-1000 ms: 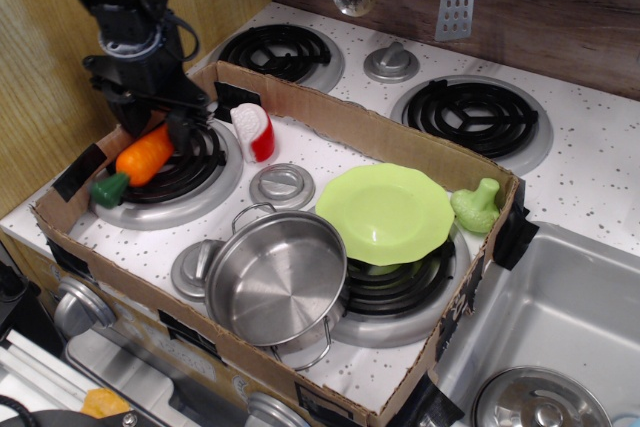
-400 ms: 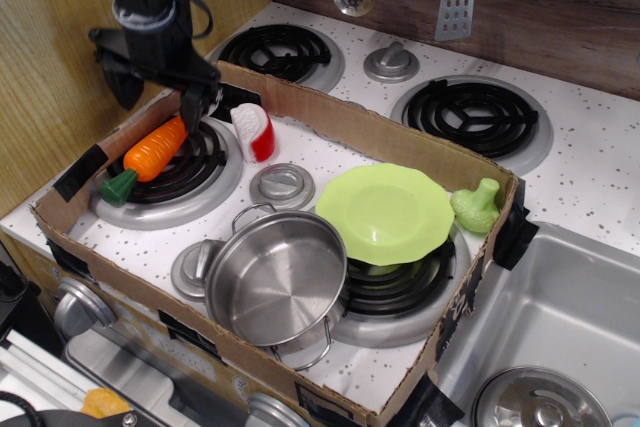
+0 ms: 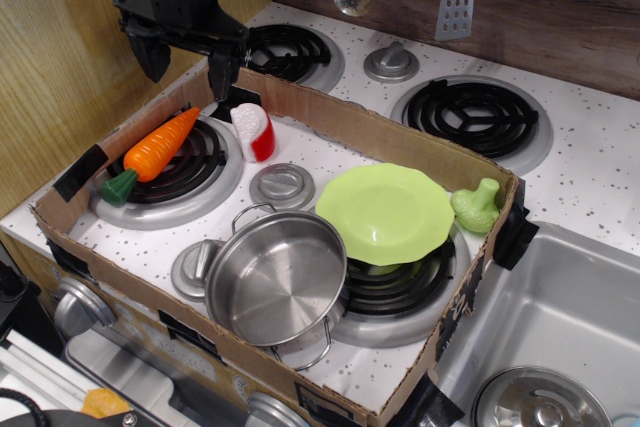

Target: Take carrot off plate

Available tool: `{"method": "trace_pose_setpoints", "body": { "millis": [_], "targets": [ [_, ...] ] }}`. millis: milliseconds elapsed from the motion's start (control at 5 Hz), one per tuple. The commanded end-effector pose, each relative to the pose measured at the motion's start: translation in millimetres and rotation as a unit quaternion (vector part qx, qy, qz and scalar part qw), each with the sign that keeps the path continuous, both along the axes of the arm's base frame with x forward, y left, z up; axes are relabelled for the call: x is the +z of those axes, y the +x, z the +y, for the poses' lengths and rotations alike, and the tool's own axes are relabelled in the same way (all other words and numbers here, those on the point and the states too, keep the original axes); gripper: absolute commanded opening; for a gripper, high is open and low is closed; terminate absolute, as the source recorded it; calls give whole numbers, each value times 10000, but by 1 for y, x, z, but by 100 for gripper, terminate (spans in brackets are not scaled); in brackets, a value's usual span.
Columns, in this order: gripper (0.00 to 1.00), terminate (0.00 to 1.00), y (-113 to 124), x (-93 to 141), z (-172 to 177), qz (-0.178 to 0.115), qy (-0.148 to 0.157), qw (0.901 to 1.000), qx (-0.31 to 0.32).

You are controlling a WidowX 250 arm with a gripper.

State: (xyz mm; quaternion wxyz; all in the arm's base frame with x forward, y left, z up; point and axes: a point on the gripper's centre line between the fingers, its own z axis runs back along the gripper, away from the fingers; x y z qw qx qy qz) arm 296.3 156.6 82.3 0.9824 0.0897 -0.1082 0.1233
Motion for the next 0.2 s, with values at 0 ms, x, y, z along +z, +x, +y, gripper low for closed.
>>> {"method": "trace_pose_setpoints", "body": {
  "millis": [0],
  "targets": [
    [100, 100, 15, 35, -9, -308, -43, 9995, 33]
  ]
}}
